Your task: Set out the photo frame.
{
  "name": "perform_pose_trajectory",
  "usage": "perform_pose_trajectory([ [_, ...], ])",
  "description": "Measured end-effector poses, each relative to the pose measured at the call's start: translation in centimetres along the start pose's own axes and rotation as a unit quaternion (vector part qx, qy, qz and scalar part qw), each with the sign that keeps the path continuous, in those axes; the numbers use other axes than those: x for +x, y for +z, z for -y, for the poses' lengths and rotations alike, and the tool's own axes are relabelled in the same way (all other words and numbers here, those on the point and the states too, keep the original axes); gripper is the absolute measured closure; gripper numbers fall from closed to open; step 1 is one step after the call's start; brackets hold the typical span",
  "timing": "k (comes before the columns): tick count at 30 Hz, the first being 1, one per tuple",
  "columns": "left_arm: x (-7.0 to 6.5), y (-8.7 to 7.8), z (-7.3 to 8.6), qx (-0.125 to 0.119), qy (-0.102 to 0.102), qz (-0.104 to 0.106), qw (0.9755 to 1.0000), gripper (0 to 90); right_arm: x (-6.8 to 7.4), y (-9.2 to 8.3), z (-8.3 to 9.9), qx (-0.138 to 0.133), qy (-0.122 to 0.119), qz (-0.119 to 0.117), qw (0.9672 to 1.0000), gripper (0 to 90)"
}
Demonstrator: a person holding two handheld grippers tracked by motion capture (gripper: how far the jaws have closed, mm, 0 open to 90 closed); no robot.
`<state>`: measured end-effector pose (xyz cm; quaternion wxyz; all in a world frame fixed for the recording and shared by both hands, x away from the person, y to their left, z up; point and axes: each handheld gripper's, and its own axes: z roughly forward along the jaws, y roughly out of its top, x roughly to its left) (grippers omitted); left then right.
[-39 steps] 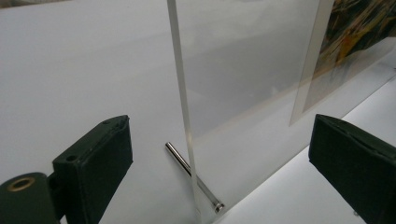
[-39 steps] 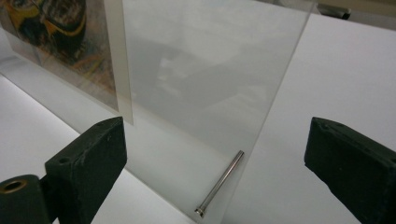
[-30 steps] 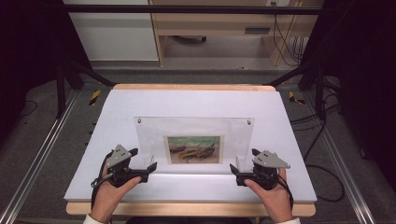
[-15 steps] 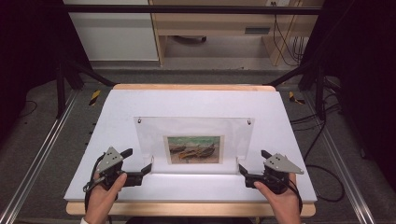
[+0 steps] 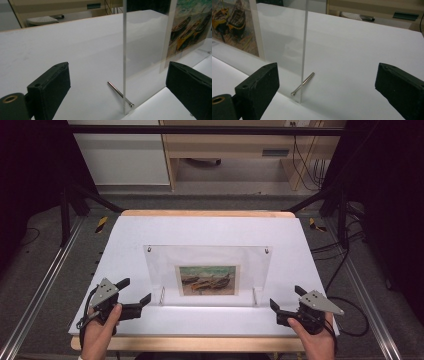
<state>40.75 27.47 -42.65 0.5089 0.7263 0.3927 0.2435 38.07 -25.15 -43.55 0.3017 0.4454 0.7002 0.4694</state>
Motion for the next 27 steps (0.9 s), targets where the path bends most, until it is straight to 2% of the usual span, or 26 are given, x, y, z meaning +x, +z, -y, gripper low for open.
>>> perform_pose_trajectory([
  [4,0.7,-0.4,0.1,-0.003,-0.007,-0.011,0.9999,5.1,-0.5,-0.4,0.2,0.001,0.005,0.008,1.0,7.3],
  [8,1.6,-0.7,0.2,-0.006,-0.013,-0.023,0.9996,5.4,-1.3,-0.7,0.5,0.003,0.011,0.032,0.9994,7.8],
  [14,3.1,-0.8,0.3,-0.006,-0.019,-0.053,0.9984,5.8,-2.2,-0.3,0.7,0.01,0.024,0.066,0.9975,7.9],
  [16,3.6,-0.6,0.4,-0.003,-0.02,-0.06,0.998,5.9,-2.3,-0.1,0.7,0.013,0.024,0.07,0.9972,7.9],
  [20,4.6,0.1,0.4,0.012,-0.013,-0.077,0.9969,5.8,-2.9,1.2,0.8,0.024,0.034,0.077,0.9961,8.4],
  [22,5.2,0.7,0.5,0.023,-0.017,-0.085,0.9959,5.9,-3.1,1.5,0.8,0.028,0.036,0.076,0.9961,8.5],
  [24,5.7,1.5,0.7,0.034,-0.024,-0.086,0.9954,6.2,-3.4,2.8,0.8,0.043,0.035,0.079,0.9954,9.2],
  [25,5.9,1.9,0.8,0.039,-0.027,-0.087,0.9951,6.2,-3.4,2.8,0.8,0.043,0.035,0.079,0.9954,9.2],
  [27,6.3,2.8,0.9,0.049,-0.024,-0.092,0.9943,6.2,-3.6,3.7,0.8,0.055,0.037,0.082,0.9945,10.2],
])
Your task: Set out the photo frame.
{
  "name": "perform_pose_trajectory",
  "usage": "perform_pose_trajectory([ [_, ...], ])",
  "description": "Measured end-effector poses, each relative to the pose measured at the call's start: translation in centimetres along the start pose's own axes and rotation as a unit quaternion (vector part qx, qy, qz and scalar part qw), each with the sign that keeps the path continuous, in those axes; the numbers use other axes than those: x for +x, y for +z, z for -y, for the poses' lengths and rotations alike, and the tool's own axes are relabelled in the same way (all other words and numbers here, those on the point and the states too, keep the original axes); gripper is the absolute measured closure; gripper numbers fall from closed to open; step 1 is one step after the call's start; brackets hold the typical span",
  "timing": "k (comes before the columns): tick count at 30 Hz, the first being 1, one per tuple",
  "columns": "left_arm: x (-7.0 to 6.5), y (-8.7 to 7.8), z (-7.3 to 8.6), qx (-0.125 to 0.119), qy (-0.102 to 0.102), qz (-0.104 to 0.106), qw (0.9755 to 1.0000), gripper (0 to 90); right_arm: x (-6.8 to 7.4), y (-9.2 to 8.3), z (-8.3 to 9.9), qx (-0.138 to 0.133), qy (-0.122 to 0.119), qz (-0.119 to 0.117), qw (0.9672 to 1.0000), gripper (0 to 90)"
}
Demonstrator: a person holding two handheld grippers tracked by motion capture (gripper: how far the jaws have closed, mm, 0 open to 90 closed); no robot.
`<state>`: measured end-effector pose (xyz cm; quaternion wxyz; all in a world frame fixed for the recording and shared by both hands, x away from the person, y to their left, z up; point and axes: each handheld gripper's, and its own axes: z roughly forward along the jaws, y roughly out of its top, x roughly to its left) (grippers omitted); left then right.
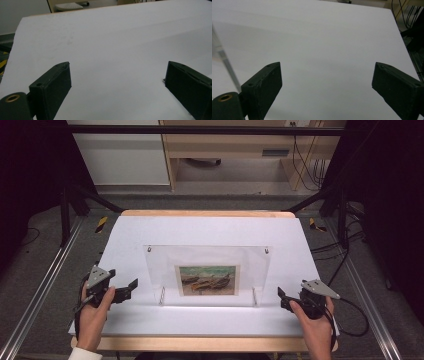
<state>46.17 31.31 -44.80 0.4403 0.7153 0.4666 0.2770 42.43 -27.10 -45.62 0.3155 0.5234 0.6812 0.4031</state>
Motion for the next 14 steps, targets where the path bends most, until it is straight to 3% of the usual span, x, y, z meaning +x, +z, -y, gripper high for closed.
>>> perform_pose_trajectory([
  [4,0.5,1.4,-0.3,0.003,0.003,-0.019,0.9998,6.2,-0.2,1.8,-0.5,0.016,-0.009,0.026,0.9995,12.0],
  [5,0.7,1.8,-0.3,0.004,0.01,-0.035,0.9993,5.9,-0.3,2.6,-0.7,0.028,-0.023,0.062,0.9974,13.2],
  [6,0.7,1.8,-0.3,0.004,0.01,-0.035,0.9993,5.7,-0.3,2.6,-0.7,0.028,-0.023,0.062,0.9974,13.2],
  [8,0.8,2.0,-0.1,0.01,0.014,-0.045,0.9988,5.5,-0.6,3.3,-0.7,0.042,-0.02,0.09,0.9949,14.0],
  [9,0.9,2.1,0.0,0.013,0.015,-0.047,0.9987,4.9,-0.7,3.4,-0.6,0.048,-0.009,0.082,0.9954,14.0],
  [14,1.3,1.7,0.1,0.007,-0.005,-0.04,0.9992,4.5,-0.6,2.9,-0.4,0.042,0.001,0.08,0.9959,15.1],
])
